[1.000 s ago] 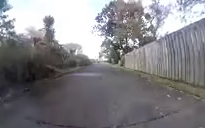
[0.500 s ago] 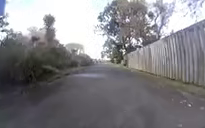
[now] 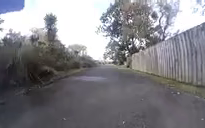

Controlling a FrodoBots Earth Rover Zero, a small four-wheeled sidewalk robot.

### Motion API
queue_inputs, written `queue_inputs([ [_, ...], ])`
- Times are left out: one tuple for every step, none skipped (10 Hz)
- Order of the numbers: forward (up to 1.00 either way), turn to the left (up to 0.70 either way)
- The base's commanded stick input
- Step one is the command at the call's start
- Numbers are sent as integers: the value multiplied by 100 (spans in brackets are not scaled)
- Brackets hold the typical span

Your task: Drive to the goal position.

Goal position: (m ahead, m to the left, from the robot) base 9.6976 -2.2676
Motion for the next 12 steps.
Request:
queue_inputs([
  [85,0],
  [85,0],
  [85,0],
  [85,0],
  [85,0],
  [85,0],
  [85,0],
  [85,0],
  [85,0],
  [85,0],
  [85,0],
  [85,0],
])
